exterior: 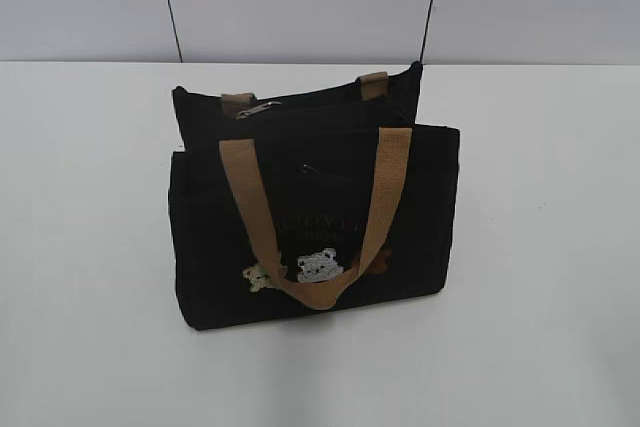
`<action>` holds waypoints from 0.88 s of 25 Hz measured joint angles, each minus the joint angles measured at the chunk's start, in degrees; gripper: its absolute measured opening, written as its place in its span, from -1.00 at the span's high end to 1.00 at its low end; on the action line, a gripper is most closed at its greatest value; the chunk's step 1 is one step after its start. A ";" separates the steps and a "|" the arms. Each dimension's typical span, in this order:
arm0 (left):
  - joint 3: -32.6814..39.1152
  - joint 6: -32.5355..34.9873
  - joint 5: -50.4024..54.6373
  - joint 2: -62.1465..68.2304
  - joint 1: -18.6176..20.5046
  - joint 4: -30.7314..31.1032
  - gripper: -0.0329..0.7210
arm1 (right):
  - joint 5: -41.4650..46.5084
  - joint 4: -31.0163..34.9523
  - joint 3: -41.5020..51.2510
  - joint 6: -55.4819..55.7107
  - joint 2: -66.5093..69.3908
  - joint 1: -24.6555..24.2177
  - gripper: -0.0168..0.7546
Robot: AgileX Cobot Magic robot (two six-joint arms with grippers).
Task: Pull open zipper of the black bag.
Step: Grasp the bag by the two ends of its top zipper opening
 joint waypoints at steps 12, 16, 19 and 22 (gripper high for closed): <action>0.00 0.00 -0.02 0.00 0.00 -0.02 0.04 | 0.00 0.00 0.00 0.00 0.00 0.00 -0.48; -0.12 0.30 -0.19 0.59 0.00 -0.07 -0.07 | 0.07 1.03 -0.67 0.00 1.02 0.00 -0.48; -1.73 2.09 -0.43 4.01 0.00 -0.01 -0.35 | 0.07 2.70 -2.59 0.00 5.20 0.00 -0.48; -3.92 5.24 -1.52 8.78 0.00 0.60 -0.46 | 0.01 4.02 -4.88 0.00 10.29 0.00 -0.48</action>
